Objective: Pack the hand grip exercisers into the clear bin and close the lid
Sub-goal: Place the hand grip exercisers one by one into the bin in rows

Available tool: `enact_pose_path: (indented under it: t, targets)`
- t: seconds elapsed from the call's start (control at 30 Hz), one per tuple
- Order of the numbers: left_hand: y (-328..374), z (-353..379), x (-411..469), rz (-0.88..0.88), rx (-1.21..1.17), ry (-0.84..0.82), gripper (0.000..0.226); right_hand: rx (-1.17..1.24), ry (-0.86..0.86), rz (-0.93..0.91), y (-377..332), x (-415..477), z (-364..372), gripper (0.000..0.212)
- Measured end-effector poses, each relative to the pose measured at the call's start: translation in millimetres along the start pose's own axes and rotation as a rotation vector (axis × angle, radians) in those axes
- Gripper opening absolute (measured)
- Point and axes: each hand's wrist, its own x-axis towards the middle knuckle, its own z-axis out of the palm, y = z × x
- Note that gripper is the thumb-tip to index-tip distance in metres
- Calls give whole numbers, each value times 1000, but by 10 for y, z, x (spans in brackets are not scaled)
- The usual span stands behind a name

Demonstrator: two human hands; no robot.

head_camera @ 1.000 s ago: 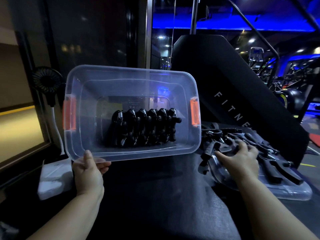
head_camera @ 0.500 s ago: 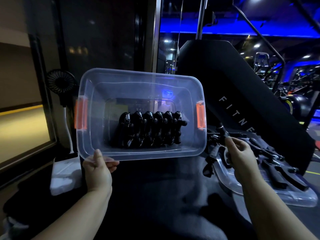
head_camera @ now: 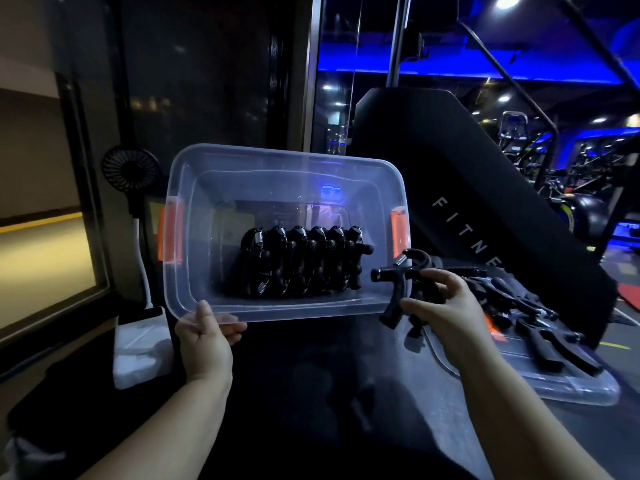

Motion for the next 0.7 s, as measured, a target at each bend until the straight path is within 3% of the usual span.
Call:
enact_pose_path:
  t: [0.1, 0.3, 0.47, 0.7]
  targets:
    - [-8, 2, 5, 2, 5, 0, 57, -11, -4, -6, -80, -79, 55, 55]
    - [-11, -7, 10, -11, 13, 2, 57, -58, -92, 29, -244, -207, 156, 32]
    - [-5, -6, 2, -18, 29, 6, 55, -122, -191, 43, -410, -248, 213, 34]
    - [0, 2, -2, -2, 29, 15, 54, -85, -181, 1, -557, -226, 270, 37]
